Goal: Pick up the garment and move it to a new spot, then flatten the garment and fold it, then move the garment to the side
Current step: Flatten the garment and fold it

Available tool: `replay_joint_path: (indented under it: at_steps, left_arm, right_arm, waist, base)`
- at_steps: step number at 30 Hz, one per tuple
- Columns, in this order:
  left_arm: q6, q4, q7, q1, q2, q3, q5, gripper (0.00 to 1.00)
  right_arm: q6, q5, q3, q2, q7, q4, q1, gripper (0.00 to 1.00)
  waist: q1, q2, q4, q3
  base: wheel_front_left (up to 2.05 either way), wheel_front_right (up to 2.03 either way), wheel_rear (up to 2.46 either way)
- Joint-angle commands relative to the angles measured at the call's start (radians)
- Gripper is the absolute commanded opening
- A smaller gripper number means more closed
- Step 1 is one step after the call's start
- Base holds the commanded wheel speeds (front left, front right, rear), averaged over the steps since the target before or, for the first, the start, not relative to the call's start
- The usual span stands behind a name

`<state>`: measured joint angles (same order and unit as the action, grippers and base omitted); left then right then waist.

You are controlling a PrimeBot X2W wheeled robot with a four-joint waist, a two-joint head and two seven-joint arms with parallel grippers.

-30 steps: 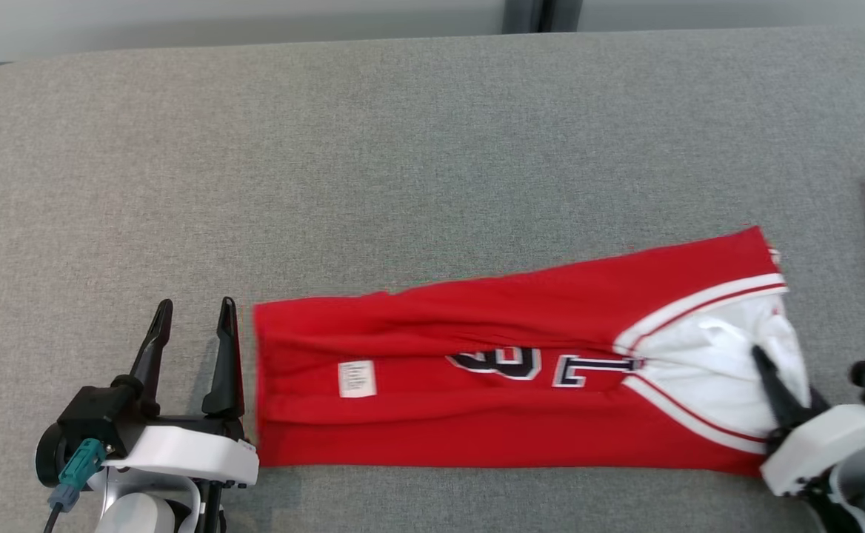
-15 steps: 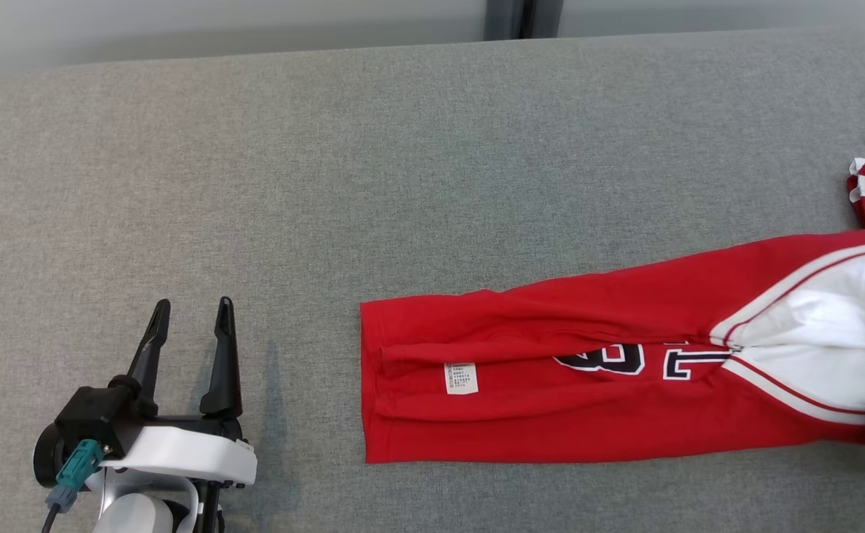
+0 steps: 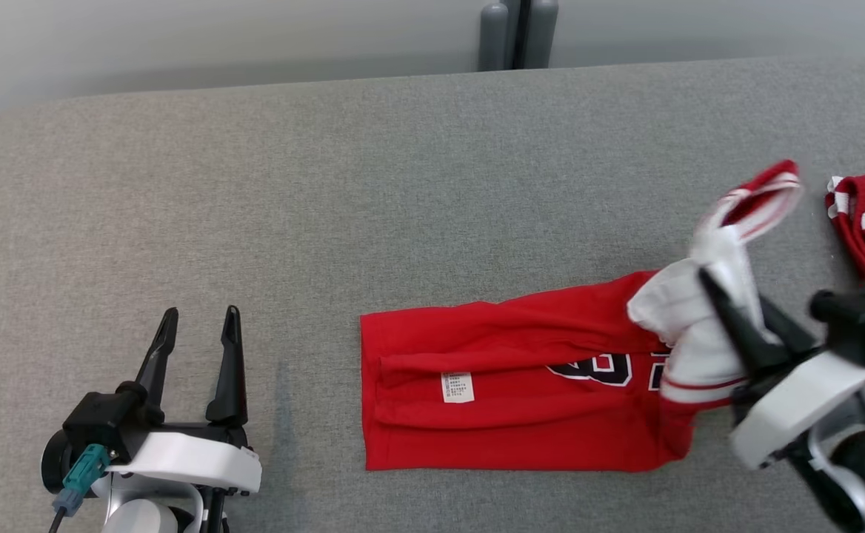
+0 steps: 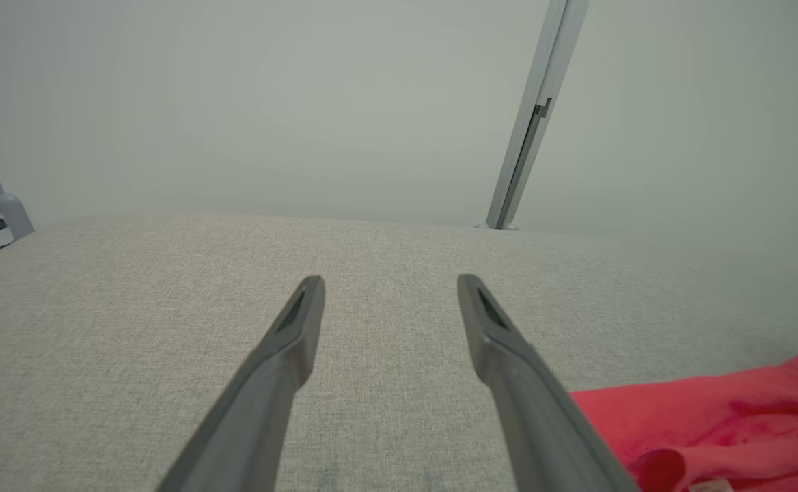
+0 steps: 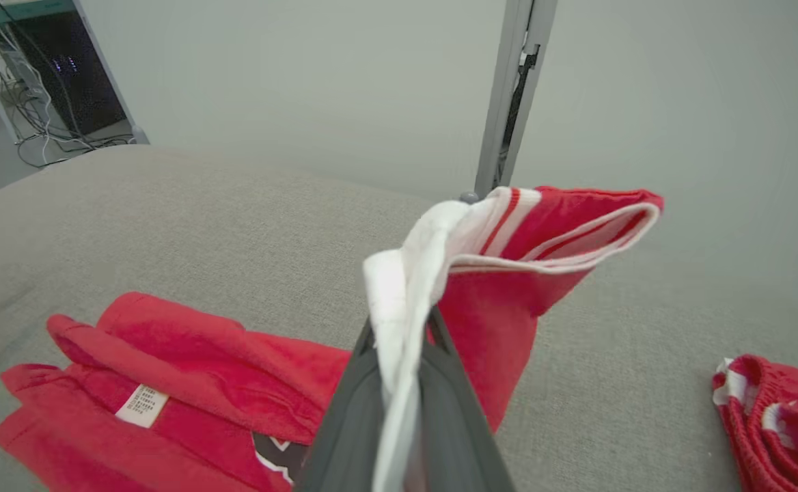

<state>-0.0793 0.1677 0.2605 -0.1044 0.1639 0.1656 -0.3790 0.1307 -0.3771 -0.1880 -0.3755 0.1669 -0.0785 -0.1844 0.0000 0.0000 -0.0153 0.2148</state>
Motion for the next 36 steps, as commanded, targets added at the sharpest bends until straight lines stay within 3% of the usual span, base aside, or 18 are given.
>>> replay_joint_path:
  at_steps: [1,7,17,28,29,30,31,32,36]
  left_arm:
    - [0.004,0.001,0.005,0.001,0.003,-0.002,-0.004,1.0]
    - [0.011,0.013,0.005,-0.006,0.0,0.01,-0.005,1.0]
    - [0.017,0.025,0.004,-0.02,-0.018,0.029,0.0,1.0]
    - [0.024,0.03,0.004,-0.048,-0.029,0.037,0.01,1.0]
    - [0.024,0.03,0.004,-0.049,-0.029,0.037,0.011,1.0]
    - [0.024,0.031,0.004,-0.05,-0.03,0.036,0.012,1.0]
    - [0.024,0.031,0.004,-0.05,-0.03,0.036,0.012,1.0]
    - [0.024,0.031,0.004,-0.05,-0.031,0.035,0.012,1.0]
    - [0.026,0.034,0.004,-0.051,-0.034,0.032,0.017,1.0]
  right_arm:
    - [0.0,0.007,-0.018,0.011,0.013,-0.024,-0.001,0.0]
    - [0.0,-0.006,-0.19,0.1,0.055,-0.049,-0.042,0.0]
    - [0.0,-0.081,-0.339,0.281,-0.034,0.162,-0.094,0.0]
    - [0.0,-0.165,-0.426,0.32,-0.153,0.415,-0.179,0.03]
    - [0.0,-0.172,-0.432,0.321,-0.165,0.429,-0.185,0.35]
    - [0.0,-0.193,-0.437,0.321,-0.18,0.438,-0.19,0.84]
    - [0.0,-0.193,-0.437,0.321,-0.18,0.438,-0.19,0.84]
    - [0.0,-0.212,-0.443,0.322,-0.195,0.441,-0.197,1.0]
    - [0.0,-0.333,-0.468,0.322,-0.272,0.421,-0.222,1.0]
  waist:
    - [0.0,0.0,0.005,-0.006]
    - [0.0,0.0,0.036,-0.016]
    - [0.0,0.0,0.072,-0.01]
    - [0.0,0.0,0.091,0.022]
    - [0.0,0.0,0.091,0.023]
    - [0.0,0.0,0.091,0.025]
    - [0.0,0.0,0.091,0.025]
    - [0.0,0.0,0.091,0.025]
    - [0.0,0.0,0.087,0.023]
  base:
    - [0.0,0.0,0.0]
    - [0.0,0.0,0.0]
    - [0.0,0.0,0.0]
    - [0.0,0.0,0.0]
    - [0.0,0.0,0.0]
    - [0.0,0.0,0.0]
    - [0.0,0.0,0.0]
    - [0.0,0.0,0.0]
    - [0.0,0.0,0.0]
